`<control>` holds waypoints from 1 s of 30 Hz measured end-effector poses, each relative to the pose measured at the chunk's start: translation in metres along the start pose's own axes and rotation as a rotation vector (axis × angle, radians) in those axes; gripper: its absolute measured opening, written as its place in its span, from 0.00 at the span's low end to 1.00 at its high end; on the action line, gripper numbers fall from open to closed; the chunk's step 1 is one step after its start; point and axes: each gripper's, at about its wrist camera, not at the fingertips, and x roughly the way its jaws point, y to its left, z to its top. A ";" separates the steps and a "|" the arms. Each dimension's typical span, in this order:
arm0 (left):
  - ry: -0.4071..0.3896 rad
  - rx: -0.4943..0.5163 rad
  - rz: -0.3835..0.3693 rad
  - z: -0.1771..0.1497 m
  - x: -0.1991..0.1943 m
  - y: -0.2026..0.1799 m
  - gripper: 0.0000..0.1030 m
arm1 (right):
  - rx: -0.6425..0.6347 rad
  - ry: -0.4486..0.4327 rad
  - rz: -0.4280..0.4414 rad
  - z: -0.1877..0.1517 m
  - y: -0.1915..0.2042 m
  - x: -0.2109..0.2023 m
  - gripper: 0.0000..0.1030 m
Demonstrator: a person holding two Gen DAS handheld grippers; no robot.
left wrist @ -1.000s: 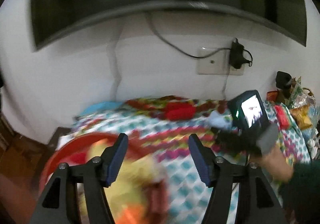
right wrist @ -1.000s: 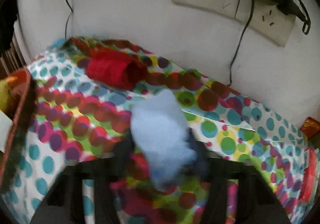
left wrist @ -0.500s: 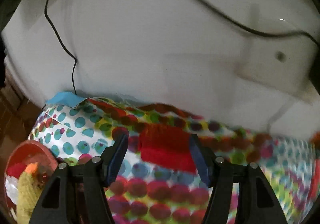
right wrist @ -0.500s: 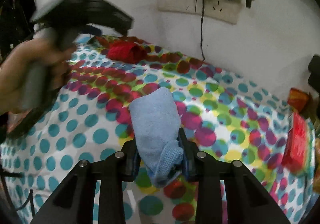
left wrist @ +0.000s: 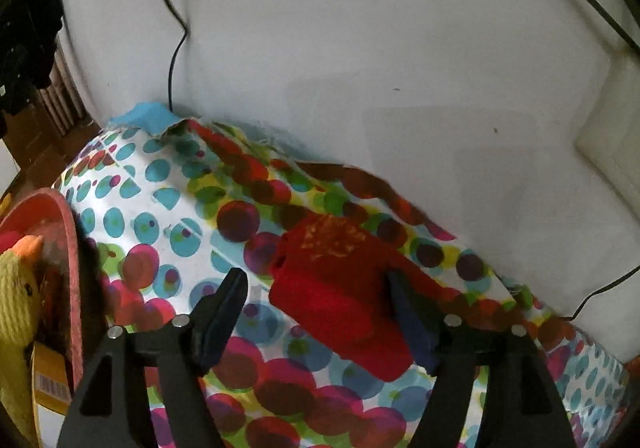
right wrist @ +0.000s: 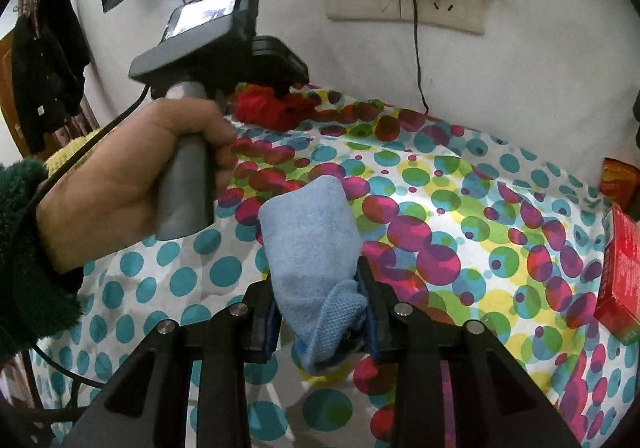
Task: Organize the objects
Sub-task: 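Grasp the light blue sock with the right tool while the left tool grasps the red sock, then carry the red sock with the left tool into the tray and release it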
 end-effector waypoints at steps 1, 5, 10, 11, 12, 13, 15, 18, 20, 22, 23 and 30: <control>0.009 0.024 -0.001 0.000 0.004 -0.003 0.73 | 0.007 0.007 0.003 0.000 -0.001 0.001 0.30; 0.058 -0.028 -0.097 0.001 0.021 0.005 0.73 | 0.035 0.020 0.012 0.000 -0.006 0.003 0.30; 0.040 0.044 -0.190 0.004 0.020 0.003 0.44 | 0.036 0.025 0.007 0.001 -0.007 0.005 0.31; 0.042 0.053 -0.201 0.005 0.019 0.003 0.39 | 0.035 0.026 0.005 0.001 -0.007 0.005 0.31; 0.044 0.058 -0.212 0.005 0.018 0.003 0.35 | 0.036 0.029 0.003 0.000 -0.007 0.005 0.31; 0.042 0.055 -0.221 0.005 0.017 0.004 0.33 | 0.037 0.031 0.002 0.000 -0.006 0.006 0.31; 0.040 0.075 -0.233 0.005 0.014 0.004 0.32 | 0.045 0.037 0.000 -0.001 -0.007 0.006 0.32; 0.021 0.122 -0.249 0.003 0.003 0.004 0.31 | 0.063 0.054 0.003 -0.001 -0.010 0.009 0.32; 0.015 0.162 -0.257 0.001 -0.008 0.005 0.31 | 0.071 0.061 0.003 -0.001 -0.011 0.011 0.32; 0.005 0.194 -0.263 -0.002 -0.022 0.006 0.31 | 0.061 0.064 -0.012 -0.001 -0.008 0.012 0.32; -0.001 0.209 -0.264 -0.004 -0.028 0.007 0.31 | 0.046 0.067 -0.029 -0.002 -0.005 0.012 0.32; 0.020 0.268 -0.303 -0.028 -0.075 0.011 0.31 | -0.017 0.080 -0.098 -0.003 0.008 0.015 0.33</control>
